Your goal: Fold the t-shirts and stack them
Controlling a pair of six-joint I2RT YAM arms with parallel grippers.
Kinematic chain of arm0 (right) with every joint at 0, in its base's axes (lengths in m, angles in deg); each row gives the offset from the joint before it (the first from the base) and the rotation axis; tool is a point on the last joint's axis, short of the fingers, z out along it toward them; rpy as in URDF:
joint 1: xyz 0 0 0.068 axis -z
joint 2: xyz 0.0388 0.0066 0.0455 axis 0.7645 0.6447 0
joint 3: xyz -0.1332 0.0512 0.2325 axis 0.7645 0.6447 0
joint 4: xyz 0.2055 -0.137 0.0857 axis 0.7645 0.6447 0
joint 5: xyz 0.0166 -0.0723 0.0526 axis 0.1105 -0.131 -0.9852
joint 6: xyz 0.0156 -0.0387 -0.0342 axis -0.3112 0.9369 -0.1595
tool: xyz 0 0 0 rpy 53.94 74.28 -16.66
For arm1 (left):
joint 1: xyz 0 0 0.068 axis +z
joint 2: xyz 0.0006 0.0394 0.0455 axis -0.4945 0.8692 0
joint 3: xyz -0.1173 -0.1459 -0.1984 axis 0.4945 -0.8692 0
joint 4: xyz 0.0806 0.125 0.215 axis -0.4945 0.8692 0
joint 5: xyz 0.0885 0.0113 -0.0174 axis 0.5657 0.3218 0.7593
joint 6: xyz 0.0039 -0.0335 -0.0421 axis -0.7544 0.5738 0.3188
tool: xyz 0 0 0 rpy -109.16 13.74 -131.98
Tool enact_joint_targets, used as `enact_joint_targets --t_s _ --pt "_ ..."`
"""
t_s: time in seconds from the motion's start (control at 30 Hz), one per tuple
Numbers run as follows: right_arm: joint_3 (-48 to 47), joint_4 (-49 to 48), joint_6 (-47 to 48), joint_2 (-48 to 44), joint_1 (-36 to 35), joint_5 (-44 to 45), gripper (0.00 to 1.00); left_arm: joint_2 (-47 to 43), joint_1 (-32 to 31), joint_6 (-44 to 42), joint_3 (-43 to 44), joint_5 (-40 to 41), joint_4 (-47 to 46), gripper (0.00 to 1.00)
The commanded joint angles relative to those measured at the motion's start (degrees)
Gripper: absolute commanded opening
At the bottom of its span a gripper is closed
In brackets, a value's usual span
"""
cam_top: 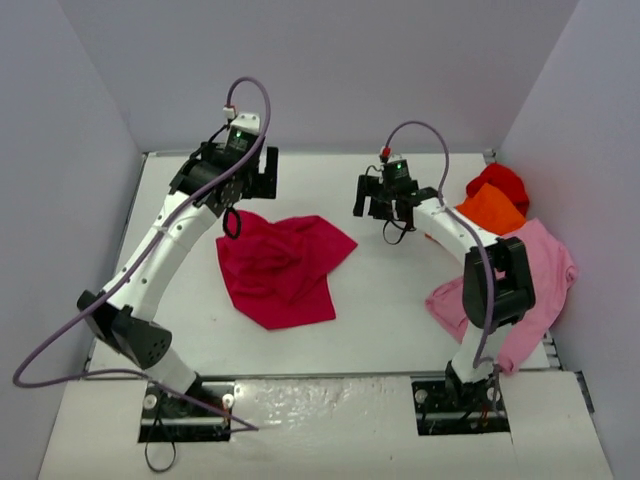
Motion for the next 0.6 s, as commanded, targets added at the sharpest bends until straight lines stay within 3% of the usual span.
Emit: enact_joint_targets --t_s 0.0,0.23,0.4,0.57 --pt "7.16 4.06 -3.99 -11.82 -4.35 -1.21 0.8 -4.94 -2.36 4.51 -2.73 -7.63 -0.27 0.97" --pt "11.53 6.24 -5.08 -11.1 -11.83 -1.17 0.8 -5.17 -12.97 15.79 -13.46 -17.91 -2.64 0.97" --pt "14.76 5.9 -8.26 -9.0 -13.21 -0.2 0.79 -0.07 -20.97 21.07 -16.2 -14.91 0.33 0.94" --pt "17.47 4.39 -12.76 -9.11 -13.3 -0.81 0.79 3.59 -23.85 25.06 -21.2 -18.53 -2.69 0.94"
